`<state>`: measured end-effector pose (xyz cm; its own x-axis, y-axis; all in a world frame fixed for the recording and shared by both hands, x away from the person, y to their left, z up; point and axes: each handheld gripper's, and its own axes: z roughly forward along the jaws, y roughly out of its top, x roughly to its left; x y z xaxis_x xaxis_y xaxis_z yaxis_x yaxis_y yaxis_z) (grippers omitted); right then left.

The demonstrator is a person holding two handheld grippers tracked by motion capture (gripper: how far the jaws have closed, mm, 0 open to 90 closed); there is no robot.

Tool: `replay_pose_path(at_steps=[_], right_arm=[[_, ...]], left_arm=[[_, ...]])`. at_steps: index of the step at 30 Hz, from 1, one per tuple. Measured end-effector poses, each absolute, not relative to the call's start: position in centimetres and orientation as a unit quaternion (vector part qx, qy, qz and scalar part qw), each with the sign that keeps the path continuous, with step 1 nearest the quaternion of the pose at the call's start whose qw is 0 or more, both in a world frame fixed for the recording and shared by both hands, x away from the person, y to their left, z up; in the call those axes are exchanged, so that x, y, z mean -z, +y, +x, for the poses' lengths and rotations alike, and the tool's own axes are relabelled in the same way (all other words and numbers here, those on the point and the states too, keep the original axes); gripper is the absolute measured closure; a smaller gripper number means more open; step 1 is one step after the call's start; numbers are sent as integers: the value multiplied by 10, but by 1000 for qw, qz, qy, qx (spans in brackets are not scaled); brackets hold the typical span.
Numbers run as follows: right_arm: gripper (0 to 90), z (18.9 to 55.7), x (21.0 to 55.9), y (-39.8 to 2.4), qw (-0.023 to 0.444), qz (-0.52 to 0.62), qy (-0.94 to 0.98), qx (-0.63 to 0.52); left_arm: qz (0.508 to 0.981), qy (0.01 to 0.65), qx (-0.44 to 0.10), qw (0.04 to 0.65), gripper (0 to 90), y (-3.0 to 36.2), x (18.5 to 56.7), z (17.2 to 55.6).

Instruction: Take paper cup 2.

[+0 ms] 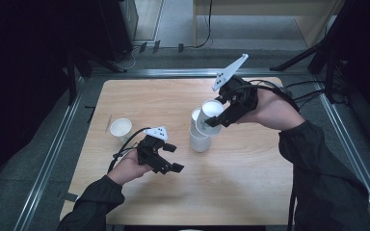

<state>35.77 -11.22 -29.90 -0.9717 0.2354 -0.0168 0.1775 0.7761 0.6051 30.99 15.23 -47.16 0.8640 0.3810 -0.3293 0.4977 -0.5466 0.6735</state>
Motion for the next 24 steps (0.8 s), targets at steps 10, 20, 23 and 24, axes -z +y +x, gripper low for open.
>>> replay_pose_path(at_steps=[10,20,23,24], right_arm=[[337,336,331,-123,27,120,937,-327],[338,327,375,-124,7,121,930,-348],[338,326,387,-121,-1,121,926,-357],[338,326,390,-120,-3,121,925,-359]], left_arm=[[883,248,45,395,114,152,475,311],[883,242,43,399,133,155,477,313],[885,236,41,399,132,155,478,312],[884,236,45,402,132,155,478,312]])
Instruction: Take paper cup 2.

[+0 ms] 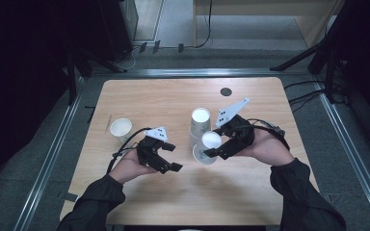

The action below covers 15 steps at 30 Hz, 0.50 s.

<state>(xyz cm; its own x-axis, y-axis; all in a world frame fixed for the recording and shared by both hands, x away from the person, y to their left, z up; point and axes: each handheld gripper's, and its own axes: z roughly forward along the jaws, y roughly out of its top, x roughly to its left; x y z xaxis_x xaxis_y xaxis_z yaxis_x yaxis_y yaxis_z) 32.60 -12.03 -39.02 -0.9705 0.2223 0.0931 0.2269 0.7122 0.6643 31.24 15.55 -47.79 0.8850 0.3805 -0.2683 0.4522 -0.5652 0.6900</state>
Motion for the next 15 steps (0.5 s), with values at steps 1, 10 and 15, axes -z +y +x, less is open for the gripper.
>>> replay_pose_path(at_steps=[1,10,15], right_arm=[[338,326,394,-119,6,-120,-924,363],[338,328,426,-117,19,-123,-920,373],[338,329,438,-117,27,-126,-914,385]], left_arm=[[883,235,44,404,132,156,478,312],[876,212,47,430,132,151,478,310],[875,205,54,435,132,145,480,310]])
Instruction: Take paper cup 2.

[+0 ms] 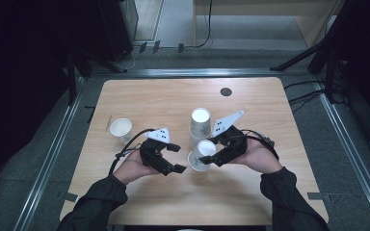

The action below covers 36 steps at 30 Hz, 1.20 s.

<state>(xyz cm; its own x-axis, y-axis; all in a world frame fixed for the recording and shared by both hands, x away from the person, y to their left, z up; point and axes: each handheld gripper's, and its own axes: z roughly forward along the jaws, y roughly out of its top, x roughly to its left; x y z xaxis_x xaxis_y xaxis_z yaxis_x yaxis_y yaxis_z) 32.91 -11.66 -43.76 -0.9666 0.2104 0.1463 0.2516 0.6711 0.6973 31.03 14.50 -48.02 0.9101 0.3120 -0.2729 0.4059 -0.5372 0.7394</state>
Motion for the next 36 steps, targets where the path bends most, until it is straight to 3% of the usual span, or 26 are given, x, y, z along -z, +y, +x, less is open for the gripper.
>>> replay_pose_path(at_steps=[11,25,36], right_arm=[[338,327,458,-113,53,-142,-906,396],[340,327,457,-107,78,-149,-891,422],[343,326,455,-102,90,-147,-884,434]], left_arm=[[873,187,69,445,137,135,487,312],[871,172,87,453,142,127,493,314],[876,155,63,452,142,121,493,309]])
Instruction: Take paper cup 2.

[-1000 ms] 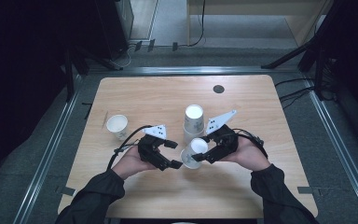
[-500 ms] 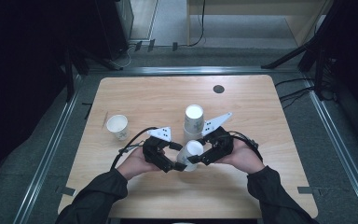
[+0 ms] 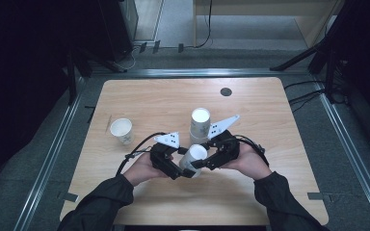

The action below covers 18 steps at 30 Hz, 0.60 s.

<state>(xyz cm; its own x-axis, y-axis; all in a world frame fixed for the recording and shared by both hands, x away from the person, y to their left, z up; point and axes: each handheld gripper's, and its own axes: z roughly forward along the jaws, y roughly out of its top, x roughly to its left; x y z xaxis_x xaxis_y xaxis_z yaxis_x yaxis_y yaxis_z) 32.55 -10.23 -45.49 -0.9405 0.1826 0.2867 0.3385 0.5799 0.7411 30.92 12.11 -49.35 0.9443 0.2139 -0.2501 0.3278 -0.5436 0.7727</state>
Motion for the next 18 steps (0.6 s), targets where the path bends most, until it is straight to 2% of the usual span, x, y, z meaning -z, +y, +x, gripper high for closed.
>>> replay_pose_path(at_steps=[4,5,10,16,18], right_arm=[[343,326,453,-103,94,-147,-880,442],[344,326,453,-103,95,-147,-879,444],[344,327,452,-104,94,-150,-878,445],[338,325,452,-104,83,-137,-881,445],[299,324,451,-105,75,-137,-882,444]], left_arm=[[878,155,59,449,163,121,494,309],[878,155,53,450,204,122,494,309],[879,142,44,453,272,123,491,307],[882,139,44,449,297,125,490,307],[880,143,49,451,301,128,488,308]])
